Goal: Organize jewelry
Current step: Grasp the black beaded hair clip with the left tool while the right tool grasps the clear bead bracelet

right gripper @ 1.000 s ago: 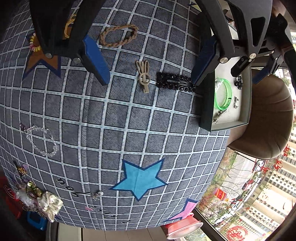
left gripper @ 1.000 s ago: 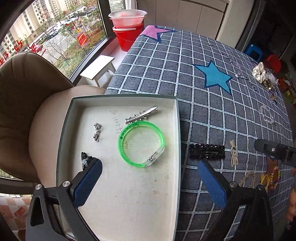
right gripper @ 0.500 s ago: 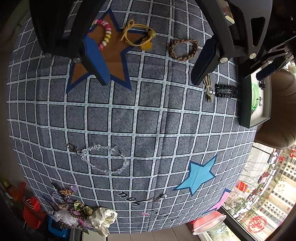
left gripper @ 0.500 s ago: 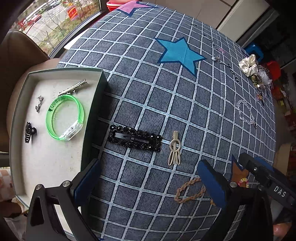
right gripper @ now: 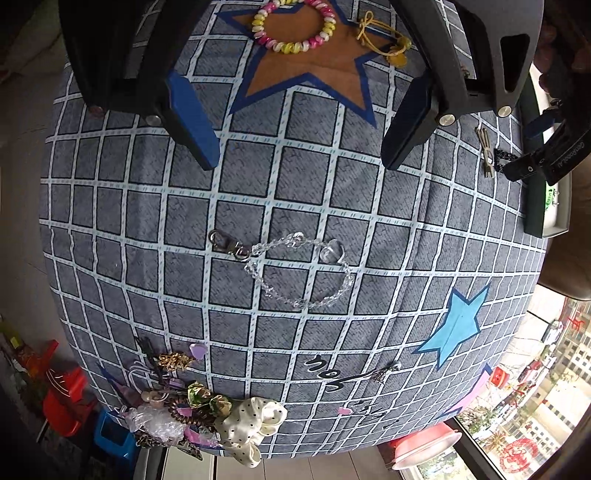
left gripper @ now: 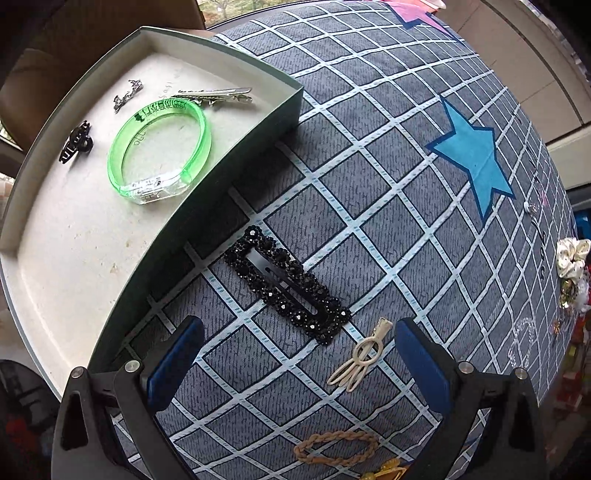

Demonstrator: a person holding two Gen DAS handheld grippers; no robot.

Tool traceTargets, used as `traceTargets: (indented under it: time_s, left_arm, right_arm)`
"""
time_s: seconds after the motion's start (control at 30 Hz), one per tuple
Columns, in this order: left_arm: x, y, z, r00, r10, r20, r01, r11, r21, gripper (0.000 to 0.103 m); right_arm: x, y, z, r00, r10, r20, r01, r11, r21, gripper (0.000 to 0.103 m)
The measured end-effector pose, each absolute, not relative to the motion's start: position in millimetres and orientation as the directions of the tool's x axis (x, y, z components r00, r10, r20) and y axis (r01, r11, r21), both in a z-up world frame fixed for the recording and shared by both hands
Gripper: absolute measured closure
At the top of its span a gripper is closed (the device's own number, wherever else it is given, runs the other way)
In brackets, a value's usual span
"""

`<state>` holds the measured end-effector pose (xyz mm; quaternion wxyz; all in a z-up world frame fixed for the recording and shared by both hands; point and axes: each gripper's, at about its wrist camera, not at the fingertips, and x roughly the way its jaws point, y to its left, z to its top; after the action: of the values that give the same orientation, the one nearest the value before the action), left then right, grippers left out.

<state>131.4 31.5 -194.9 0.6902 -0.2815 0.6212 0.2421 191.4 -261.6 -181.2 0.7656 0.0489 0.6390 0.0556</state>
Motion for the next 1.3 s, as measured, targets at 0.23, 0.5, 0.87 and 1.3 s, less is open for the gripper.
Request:
traceTargets:
  time_s: [0.23,0.5,0.87,1.3]
  left_arm:
    - [123,44,-216,0.074,0.004,-0.997,-0.765,0.642,-0.054,0.0]
    - [128,54,-223,0.062,0.055,-0.997,-0.762,0.647,-0.011,0.0]
    - [146,25,-211,0.095,0.086,-0.992,-0.697,0.717,-0.004,0.032]
    - [151,15,-178,0.175,0.073,-0.982,-0.538,0.843,-0.033,0.053]
  right_arm:
    - [220,-276,-192,0.201,0.102,-0.974,-0.046,0.994,0.095,0.012]
    - [242,-280,-207,0.194,0.074,-0.978,-0.108,0.993,0.054,0.014]
    - [253,-247,-214,0.212,0.064,-0.975,-0.246,0.969,0.01,0.031]
    - [235,-259,-201,0.197,0.166,-0.966,-0.205,0.971,0.125,0.094]
